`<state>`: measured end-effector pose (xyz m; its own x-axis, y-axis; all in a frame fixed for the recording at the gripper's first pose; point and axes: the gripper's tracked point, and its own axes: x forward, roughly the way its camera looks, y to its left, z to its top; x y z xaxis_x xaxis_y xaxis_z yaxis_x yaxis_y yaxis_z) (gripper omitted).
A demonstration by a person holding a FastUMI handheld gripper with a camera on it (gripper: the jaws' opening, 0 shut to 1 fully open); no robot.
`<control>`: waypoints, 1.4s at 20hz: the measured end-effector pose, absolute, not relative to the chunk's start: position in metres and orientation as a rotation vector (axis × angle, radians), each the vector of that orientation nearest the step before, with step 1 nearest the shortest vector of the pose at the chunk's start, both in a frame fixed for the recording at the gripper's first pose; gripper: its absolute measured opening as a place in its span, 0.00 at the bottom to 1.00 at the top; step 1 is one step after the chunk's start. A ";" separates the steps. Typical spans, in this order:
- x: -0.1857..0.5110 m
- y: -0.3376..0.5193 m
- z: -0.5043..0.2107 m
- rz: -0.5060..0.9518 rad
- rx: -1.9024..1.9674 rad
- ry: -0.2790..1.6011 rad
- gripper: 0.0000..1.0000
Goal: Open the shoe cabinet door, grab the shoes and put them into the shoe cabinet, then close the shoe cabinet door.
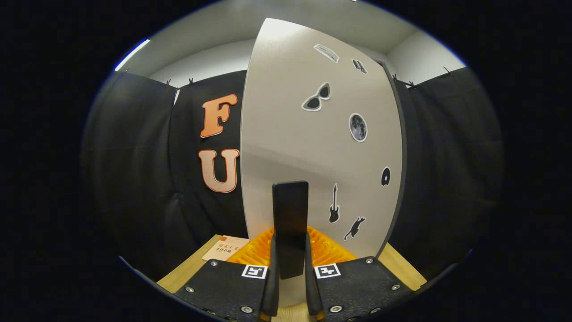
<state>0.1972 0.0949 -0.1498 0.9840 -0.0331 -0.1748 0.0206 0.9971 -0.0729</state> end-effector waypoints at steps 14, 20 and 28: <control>0.152 0.046 -0.141 0.110 -0.039 0.168 0.24; 0.138 -0.001 -0.138 0.143 -0.005 0.152 0.24; 0.123 -0.060 -0.130 0.145 0.004 0.129 0.21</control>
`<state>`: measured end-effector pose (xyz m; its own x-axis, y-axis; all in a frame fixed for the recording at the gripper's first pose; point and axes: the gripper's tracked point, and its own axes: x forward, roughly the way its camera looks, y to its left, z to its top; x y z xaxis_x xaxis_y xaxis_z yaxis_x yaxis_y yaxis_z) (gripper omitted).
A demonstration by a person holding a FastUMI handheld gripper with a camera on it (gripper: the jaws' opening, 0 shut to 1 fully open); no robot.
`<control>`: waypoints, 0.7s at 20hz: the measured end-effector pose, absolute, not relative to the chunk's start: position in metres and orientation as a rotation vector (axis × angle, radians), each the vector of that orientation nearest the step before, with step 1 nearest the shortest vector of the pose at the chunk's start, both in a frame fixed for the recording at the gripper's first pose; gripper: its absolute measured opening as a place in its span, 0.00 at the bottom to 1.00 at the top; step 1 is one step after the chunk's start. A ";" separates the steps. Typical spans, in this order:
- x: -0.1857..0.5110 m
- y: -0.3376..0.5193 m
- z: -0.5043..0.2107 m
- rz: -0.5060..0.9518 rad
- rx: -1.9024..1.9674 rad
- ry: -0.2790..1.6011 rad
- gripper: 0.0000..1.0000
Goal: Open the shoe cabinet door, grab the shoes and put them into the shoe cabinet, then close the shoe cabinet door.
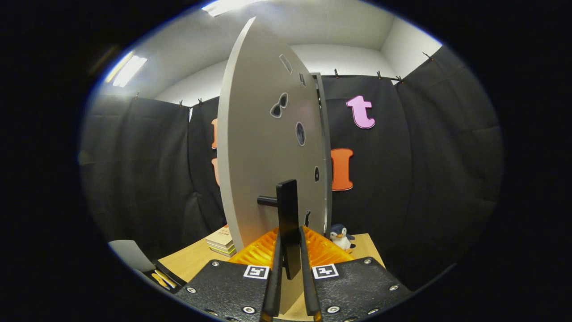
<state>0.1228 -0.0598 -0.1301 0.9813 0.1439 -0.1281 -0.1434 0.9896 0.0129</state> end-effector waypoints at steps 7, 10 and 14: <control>0.127 -0.115 -0.127 0.079 0.006 0.113 0.18; 0.124 -0.135 -0.129 0.040 0.038 0.125 0.13; 0.118 -0.140 -0.127 0.033 0.057 0.131 0.12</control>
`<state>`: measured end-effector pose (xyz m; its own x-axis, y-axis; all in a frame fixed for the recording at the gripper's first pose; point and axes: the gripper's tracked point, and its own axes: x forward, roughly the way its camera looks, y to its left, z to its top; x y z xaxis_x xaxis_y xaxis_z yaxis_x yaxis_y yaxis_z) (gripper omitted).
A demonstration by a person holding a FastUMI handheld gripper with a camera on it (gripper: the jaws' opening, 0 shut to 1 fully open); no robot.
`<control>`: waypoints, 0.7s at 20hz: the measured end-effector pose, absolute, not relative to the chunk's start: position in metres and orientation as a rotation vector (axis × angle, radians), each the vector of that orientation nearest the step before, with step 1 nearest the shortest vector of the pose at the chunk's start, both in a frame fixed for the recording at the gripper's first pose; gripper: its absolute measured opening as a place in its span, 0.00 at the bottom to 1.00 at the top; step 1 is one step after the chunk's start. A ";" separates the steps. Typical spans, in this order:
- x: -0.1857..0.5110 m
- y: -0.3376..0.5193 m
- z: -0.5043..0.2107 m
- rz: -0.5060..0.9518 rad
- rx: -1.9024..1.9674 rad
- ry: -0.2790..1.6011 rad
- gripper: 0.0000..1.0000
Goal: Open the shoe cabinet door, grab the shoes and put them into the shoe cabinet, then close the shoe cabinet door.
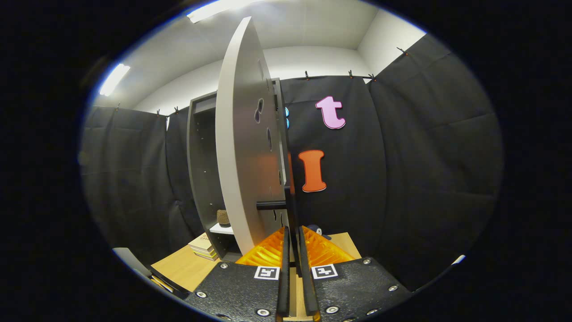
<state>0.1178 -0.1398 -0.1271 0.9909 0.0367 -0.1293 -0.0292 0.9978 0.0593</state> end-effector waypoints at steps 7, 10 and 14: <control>0.084 -0.125 -0.118 -0.025 0.035 0.103 0.12; 0.072 -0.107 -0.114 -0.044 0.003 0.084 0.12; 0.065 -0.060 -0.131 -0.046 -0.011 0.099 0.12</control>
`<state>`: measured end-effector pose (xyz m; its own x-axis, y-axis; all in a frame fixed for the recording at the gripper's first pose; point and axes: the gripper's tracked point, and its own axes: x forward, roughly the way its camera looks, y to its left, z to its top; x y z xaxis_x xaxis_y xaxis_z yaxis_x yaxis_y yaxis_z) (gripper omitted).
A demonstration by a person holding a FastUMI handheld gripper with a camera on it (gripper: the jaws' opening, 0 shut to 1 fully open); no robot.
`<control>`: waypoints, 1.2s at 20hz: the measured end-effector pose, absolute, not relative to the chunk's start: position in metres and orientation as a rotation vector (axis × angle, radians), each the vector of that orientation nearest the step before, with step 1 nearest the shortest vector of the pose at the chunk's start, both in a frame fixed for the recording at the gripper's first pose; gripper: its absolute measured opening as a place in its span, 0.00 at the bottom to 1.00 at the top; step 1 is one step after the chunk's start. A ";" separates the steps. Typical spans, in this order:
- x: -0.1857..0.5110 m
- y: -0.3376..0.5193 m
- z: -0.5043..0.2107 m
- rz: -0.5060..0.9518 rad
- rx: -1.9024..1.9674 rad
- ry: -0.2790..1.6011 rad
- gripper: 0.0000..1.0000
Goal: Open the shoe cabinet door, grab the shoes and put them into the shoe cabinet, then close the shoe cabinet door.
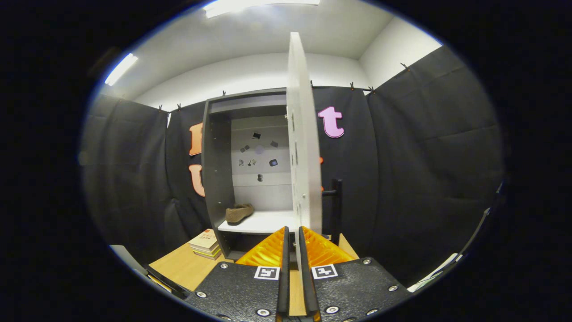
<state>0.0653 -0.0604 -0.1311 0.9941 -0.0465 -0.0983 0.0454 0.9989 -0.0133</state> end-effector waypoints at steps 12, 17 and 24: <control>0.075 0.049 -0.263 -0.038 -0.025 0.280 0.55; 0.098 0.054 -0.325 -0.067 -0.064 0.341 0.55; 0.148 0.059 -0.425 -0.051 -0.064 0.433 0.55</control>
<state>0.1475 0.0592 -0.4254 0.9067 -0.0633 -0.4171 0.0360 0.9967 -0.0731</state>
